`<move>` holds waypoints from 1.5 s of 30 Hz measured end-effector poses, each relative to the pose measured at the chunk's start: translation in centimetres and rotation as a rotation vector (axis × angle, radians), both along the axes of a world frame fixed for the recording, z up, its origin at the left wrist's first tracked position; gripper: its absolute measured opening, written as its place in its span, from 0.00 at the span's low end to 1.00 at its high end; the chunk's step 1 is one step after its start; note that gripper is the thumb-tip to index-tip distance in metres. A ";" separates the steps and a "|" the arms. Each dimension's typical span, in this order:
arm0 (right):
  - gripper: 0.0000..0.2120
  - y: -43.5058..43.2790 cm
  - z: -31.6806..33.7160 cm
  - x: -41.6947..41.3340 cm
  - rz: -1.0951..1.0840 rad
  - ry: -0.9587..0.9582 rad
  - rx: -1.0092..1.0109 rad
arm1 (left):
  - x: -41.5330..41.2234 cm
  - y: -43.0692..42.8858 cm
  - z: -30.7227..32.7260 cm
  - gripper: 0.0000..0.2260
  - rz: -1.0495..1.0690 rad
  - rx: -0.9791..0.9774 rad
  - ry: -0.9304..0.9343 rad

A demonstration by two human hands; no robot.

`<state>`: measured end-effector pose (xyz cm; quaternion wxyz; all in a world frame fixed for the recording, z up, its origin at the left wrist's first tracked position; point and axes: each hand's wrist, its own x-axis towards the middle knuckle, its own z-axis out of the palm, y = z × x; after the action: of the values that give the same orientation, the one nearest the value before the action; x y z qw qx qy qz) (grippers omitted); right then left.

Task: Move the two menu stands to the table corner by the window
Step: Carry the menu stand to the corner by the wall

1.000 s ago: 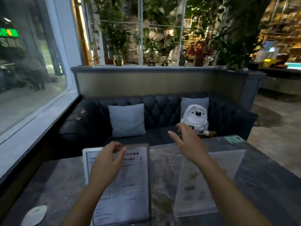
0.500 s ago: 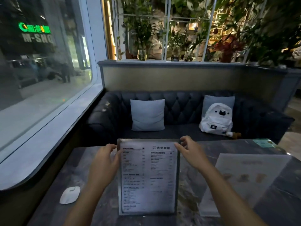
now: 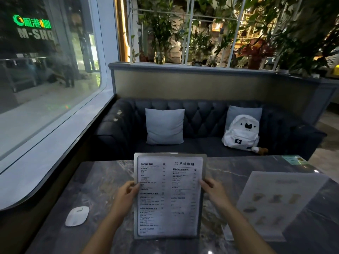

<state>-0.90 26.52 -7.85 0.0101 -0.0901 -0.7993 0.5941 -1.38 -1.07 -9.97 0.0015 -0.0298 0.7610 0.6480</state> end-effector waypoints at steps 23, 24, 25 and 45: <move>0.05 -6.8 1.0 -1.1 0.190 0.034 -0.114 | 7.5 -7.4 0.6 0.10 0.275 0.157 0.138; 0.04 -8.0 1.2 -1.2 0.232 0.032 -0.106 | 8.6 -8.2 0.8 0.11 0.303 0.146 0.140; 0.04 -9.3 1.3 -1.3 0.269 0.035 -0.101 | 9.7 -9.1 1.0 0.11 0.335 0.137 0.143; 0.07 -33.1 -3.4 4.6 0.891 -0.025 -0.137 | 32.3 -16.4 -0.8 0.09 1.110 0.204 0.103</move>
<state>3.73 -6.61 -11.26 -0.2623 0.2551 -0.7192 0.5907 30.93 -17.48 -10.75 -0.3739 -0.3935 0.5637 0.6226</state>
